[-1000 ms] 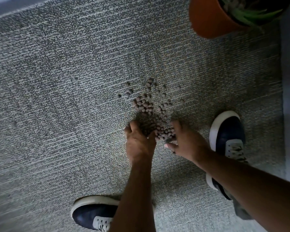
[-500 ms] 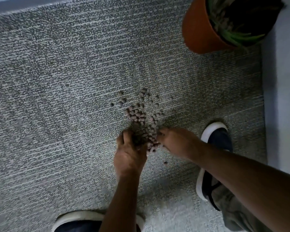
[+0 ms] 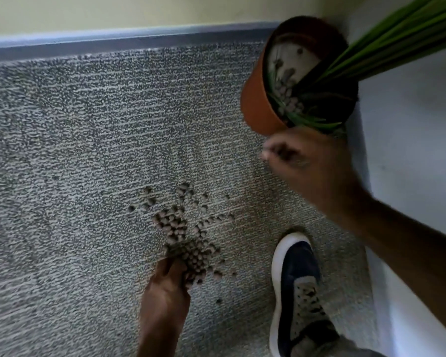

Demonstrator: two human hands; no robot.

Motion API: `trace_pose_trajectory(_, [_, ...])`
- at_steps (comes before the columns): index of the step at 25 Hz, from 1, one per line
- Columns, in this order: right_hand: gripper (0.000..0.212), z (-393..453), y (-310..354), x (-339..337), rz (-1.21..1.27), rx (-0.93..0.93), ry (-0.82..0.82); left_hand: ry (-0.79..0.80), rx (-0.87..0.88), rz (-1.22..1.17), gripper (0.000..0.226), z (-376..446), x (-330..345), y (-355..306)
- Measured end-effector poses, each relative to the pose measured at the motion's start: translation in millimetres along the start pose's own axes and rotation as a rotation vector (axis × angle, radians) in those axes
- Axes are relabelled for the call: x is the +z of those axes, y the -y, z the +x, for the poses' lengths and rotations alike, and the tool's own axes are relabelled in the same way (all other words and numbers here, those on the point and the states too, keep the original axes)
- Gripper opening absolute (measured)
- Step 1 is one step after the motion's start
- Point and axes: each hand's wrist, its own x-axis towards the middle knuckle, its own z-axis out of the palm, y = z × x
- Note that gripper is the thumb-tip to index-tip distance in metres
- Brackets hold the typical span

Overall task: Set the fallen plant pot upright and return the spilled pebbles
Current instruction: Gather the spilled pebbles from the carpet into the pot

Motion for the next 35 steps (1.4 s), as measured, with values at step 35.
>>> trace_pose_trajectory(35, [0.045, -80, 7, 98, 0.272, 0.431, 0.166, -0.207, 0.388, -0.656, 0.04, 128, -128, -194])
